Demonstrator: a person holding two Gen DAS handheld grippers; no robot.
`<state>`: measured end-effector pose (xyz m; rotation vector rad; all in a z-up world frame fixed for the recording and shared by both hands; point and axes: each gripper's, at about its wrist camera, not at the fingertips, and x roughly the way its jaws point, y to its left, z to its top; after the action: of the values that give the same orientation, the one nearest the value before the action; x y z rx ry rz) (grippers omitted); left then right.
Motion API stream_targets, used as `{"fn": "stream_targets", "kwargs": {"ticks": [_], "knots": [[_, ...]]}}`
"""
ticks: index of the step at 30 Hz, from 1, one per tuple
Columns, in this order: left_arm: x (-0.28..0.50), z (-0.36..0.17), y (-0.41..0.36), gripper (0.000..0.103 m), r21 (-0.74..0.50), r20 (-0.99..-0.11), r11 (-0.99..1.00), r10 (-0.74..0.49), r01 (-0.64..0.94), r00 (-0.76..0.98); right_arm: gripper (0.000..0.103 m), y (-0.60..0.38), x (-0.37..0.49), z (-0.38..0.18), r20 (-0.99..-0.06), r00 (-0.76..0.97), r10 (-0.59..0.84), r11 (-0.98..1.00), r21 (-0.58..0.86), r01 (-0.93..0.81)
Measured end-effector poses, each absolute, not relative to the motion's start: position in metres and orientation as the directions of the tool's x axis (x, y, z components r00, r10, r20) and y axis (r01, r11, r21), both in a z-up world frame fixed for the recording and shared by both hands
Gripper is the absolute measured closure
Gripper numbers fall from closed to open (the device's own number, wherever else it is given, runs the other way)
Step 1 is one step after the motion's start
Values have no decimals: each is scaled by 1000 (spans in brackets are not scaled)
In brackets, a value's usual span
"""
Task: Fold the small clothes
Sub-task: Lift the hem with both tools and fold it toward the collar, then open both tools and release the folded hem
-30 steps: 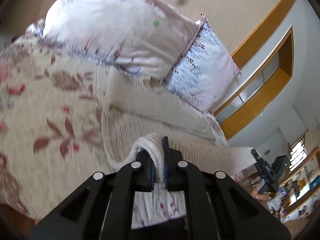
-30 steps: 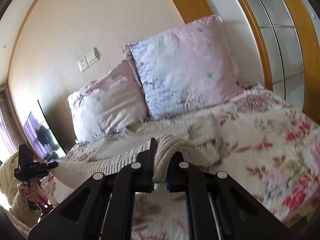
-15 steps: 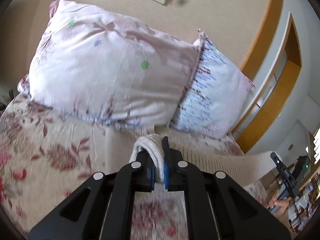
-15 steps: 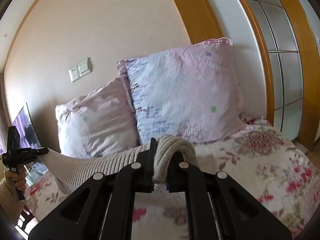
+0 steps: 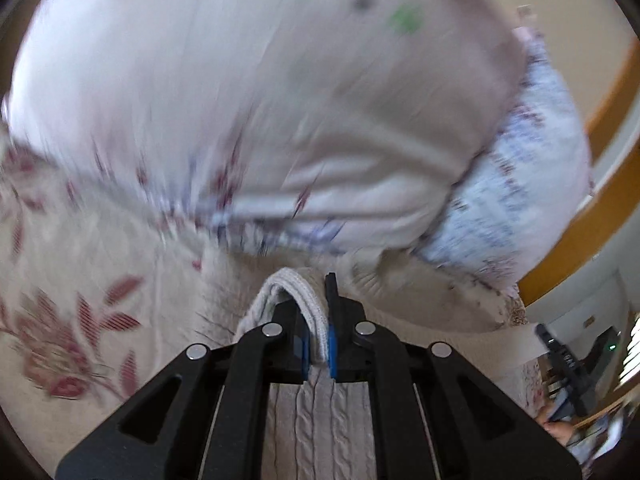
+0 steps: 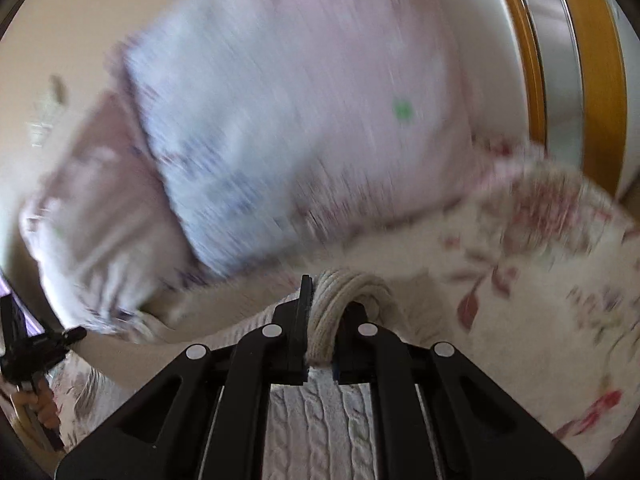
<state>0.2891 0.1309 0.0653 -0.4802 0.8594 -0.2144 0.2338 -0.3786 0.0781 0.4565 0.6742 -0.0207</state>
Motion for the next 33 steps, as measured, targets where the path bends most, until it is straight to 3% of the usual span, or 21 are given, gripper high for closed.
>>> {"fn": "stream_targets", "kwargs": {"ticks": [3, 5, 7, 9, 10, 12, 17, 19, 22, 30, 33], "knots": [[303, 48, 129, 97, -483, -697, 875, -355, -41, 623, 95, -379, 258, 63, -664, 739, 111, 897, 388, 214], [309, 41, 131, 96, -511, -702, 857, -374, -62, 606, 86, -382, 274, 57, -699, 703, 134, 876, 415, 245], [311, 39, 134, 88, -531, -701, 843, -384, -82, 601, 48, -388, 281, 58, -703, 691, 166, 853, 454, 257], [312, 39, 138, 74, -555, -690, 827, -401, -85, 603, 37, -389, 280, 68, -678, 720, 148, 851, 458, 256], [308, 43, 142, 66, -558, -681, 826, -396, -85, 616, 37, -389, 277, 75, -659, 738, 144, 856, 457, 241], [301, 51, 147, 61, -556, -670, 828, -395, -73, 629, 37, -389, 265, 90, -630, 764, 138, 873, 442, 206], [272, 67, 161, 62, -531, -670, 847, -397, -31, 628, 41, -398, 225, 104, -618, 776, 128, 902, 398, 168], [256, 69, 164, 62, -499, -683, 866, -385, -12, 620, 53, -402, 216, 99, -640, 756, 137, 908, 387, 163], [237, 67, 165, 62, -444, -708, 896, -359, 13, 609, 62, -408, 202, 83, -689, 707, 160, 914, 374, 157], [215, 43, 166, 67, -399, -746, 916, -344, 31, 571, 62, -413, 190, 43, -765, 627, 147, 920, 338, 197], [216, 33, 162, 71, -376, -768, 926, -327, 26, 550, 69, -407, 189, 35, -786, 603, 134, 934, 304, 189]]}}
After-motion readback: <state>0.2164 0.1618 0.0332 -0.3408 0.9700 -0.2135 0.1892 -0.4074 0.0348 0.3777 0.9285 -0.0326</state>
